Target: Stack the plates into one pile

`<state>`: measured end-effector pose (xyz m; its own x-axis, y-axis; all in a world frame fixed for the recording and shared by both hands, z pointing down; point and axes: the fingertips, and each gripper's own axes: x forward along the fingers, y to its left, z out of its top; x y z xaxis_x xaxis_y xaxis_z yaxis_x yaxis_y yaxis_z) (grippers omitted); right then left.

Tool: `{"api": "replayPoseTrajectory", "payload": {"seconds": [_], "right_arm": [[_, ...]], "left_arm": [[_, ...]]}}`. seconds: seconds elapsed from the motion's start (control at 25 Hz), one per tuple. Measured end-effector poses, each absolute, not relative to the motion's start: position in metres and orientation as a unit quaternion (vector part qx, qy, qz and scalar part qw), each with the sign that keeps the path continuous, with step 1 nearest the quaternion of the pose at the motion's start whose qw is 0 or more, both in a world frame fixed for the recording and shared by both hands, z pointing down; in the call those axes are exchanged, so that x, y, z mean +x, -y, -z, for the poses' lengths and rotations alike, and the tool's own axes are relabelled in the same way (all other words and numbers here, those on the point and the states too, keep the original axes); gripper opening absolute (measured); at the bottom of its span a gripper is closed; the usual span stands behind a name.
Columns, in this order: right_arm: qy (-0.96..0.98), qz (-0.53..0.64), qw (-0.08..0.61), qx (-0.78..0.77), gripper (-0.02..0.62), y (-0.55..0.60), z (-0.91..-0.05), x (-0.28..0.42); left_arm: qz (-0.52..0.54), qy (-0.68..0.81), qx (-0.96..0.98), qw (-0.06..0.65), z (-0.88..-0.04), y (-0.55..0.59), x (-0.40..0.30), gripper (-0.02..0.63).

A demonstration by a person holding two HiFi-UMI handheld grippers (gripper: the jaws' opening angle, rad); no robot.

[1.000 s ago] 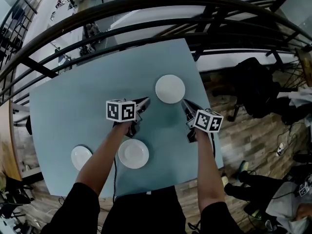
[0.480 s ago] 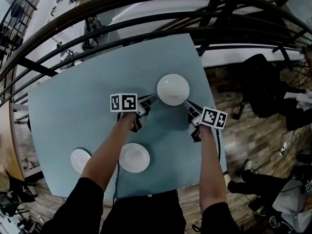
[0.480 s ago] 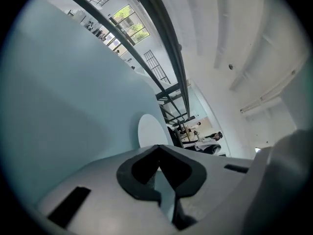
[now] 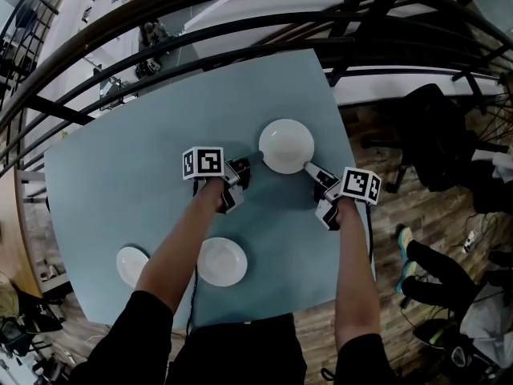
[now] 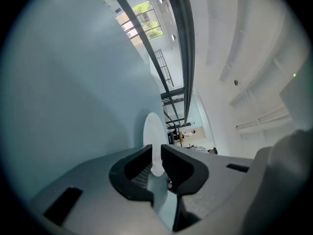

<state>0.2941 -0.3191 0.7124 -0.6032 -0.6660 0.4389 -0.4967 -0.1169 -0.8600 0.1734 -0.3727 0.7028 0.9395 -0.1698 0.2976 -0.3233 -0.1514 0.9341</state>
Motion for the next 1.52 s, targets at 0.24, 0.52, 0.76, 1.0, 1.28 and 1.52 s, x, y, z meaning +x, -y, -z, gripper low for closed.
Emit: {"api": "replayPoseTrajectory", "payload": {"seconds": [0.24,0.52,0.76,1.0,1.28,1.52], "right_arm": [[-0.624,0.640,0.108,-0.435,0.154,0.333,-0.713,0.304],[-0.615,0.651,0.088,-0.436,0.158,0.339,-0.718,0.303],[-0.617,0.647,0.075,-0.442,0.068,0.338,-0.722,0.307],[-0.620,0.645,0.069,-0.442,0.055,0.338,-0.721,0.306],[-0.621,0.646,0.071,-0.438,0.051,0.339,-0.722,0.307],[-0.624,0.646,0.071,-0.434,0.074,0.342,-0.722,0.309]], "left_arm": [[-0.067,0.165,0.729,0.661,-0.705,0.390,0.174,0.101],[-0.094,0.167,0.726,0.661,-0.706,0.401,0.174,0.121],[-0.115,0.174,0.726,0.656,-0.711,0.400,0.171,0.121],[-0.116,0.190,0.719,0.659,-0.711,0.403,0.169,0.120],[-0.095,0.188,0.725,0.656,-0.700,0.411,0.169,0.120],[-0.121,0.184,0.723,0.654,-0.711,0.409,0.168,0.120]]}}
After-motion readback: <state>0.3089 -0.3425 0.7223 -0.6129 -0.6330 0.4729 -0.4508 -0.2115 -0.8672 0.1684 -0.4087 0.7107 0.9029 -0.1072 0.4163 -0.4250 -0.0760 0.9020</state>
